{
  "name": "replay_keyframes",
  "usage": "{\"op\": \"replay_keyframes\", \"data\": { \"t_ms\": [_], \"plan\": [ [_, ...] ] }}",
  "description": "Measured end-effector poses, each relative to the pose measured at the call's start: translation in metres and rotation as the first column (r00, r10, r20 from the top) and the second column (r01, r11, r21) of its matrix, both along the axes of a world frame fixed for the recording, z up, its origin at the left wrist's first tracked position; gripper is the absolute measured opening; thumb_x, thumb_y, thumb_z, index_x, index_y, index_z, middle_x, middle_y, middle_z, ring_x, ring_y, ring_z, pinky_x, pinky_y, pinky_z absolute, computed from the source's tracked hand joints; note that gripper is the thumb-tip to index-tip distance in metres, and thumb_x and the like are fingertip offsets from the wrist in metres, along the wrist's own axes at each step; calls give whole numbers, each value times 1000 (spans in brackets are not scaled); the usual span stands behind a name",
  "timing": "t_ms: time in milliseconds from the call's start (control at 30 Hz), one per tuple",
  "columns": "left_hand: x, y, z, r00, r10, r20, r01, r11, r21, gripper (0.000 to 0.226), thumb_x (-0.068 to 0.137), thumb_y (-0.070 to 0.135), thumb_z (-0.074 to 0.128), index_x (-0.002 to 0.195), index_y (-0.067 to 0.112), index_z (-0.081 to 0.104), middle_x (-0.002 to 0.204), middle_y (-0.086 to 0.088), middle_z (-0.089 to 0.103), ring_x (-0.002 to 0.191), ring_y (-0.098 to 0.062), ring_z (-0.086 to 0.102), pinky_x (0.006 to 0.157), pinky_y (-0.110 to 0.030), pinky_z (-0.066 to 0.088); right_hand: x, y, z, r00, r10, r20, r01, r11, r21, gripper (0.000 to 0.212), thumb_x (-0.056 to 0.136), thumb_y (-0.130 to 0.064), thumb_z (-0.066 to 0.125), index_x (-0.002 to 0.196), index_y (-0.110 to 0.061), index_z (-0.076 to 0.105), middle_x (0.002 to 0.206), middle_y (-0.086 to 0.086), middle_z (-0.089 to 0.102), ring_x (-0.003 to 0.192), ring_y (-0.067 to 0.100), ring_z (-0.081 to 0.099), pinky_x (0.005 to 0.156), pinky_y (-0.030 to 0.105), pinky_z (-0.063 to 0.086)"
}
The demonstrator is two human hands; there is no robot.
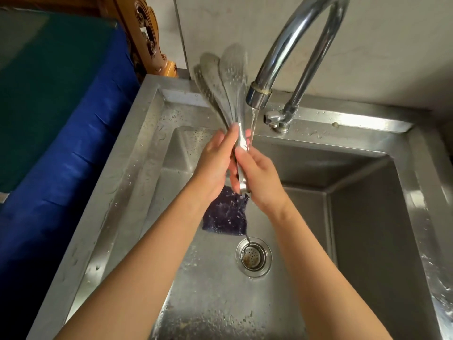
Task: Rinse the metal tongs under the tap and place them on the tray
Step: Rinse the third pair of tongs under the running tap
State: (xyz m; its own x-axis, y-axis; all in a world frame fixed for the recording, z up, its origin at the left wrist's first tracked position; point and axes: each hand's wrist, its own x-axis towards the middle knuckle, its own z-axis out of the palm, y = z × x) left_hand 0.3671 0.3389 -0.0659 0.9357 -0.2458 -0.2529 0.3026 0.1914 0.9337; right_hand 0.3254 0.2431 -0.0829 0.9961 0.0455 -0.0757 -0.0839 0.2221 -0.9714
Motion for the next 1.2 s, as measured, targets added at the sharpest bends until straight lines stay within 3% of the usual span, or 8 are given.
{"op": "replay_keyframes", "data": {
  "t_ms": [100, 167, 300, 500, 633, 1000, 1100, 1200],
  "plan": [
    [-3, -10, -12, 992, -38, -120, 13, 979, -206, 17, 92, 24, 55, 103, 13, 61, 101, -4, 73, 96, -24, 69, 81, -35, 56, -32, -1, -12, 993, -76, -94, 68, 994, -83, 35, 98, -30, 42, 76, -4, 47, 50, 1, 50, 39, 15, 46, 46, 19, 40],
    [-13, -13, -23, 977, -95, -192, 36, 956, -290, 15, 93, 17, 54, 106, 10, 59, 97, -5, 74, 87, -23, 71, 75, -30, 57, -52, -5, -21, 984, -99, -146, 80, 988, -130, 34, 98, -28, 42, 77, -3, 46, 52, 0, 51, 39, 17, 48, 47, 23, 42],
    [-39, -19, -47, 931, -178, -318, 88, 957, -277, 37, 92, 23, 53, 119, -2, 53, 77, 0, 73, 62, -11, 65, 58, -23, 53, -81, -7, -41, 968, -125, -219, 73, 970, -231, 26, 99, -23, 41, 79, -7, 44, 57, -1, 51, 39, 18, 52, 48, 24, 45],
    [-60, -17, -69, 924, -141, -356, 35, 957, -289, 15, 92, 21, 50, 95, 7, 55, 58, 6, 52, 49, -8, 44, 50, -22, 43, -102, -4, -68, 951, -48, -305, -24, 973, -230, 22, 98, -27, 45, 84, -10, 47, 54, 9, 55, 37, 17, 55, 49, 22, 46],
    [-66, -17, -74, 918, -115, -379, 32, 976, -217, 19, 99, 17, 39, 88, 6, 48, 58, 4, 38, 45, -6, 35, 48, -20, 37, -107, 3, -86, 945, -44, -323, -10, 987, -163, 25, 98, -26, 45, 79, -10, 45, 51, -7, 54, 35, 18, 52, 46, 25, 46],
    [-67, -23, -117, 909, -56, -413, 48, 998, -29, 22, 97, 27, 48, 82, 11, 47, 49, 9, 33, 40, -5, 29, 43, -19, 33, -111, 14, -136, 944, -96, -316, 47, 986, -159, 19, 96, -31, 45, 88, -15, 49, 56, -5, 54, 38, 17, 53, 44, 26, 45],
    [-69, -24, -124, 906, -36, -422, 55, 998, 34, 31, 91, 31, 58, 66, 15, 47, 43, 10, 30, 37, -6, 27, 40, -20, 32, -118, 21, -143, 934, -160, -319, 79, 964, -254, 10, 95, -31, 44, 88, -26, 49, 47, -5, 54, 37, 14, 51, 42, 23, 43],
    [-66, -28, -125, 876, -32, -481, 58, 998, 40, 51, 86, 25, 64, 44, 22, 35, 36, 7, 25, 33, -9, 24, 38, -19, 30, -121, 23, -140, 917, -263, -301, 83, 862, -499, 11, 95, -37, 43, 96, -30, 50, 45, -6, 54, 39, 12, 52, 45, 26, 41]
  ]
}}
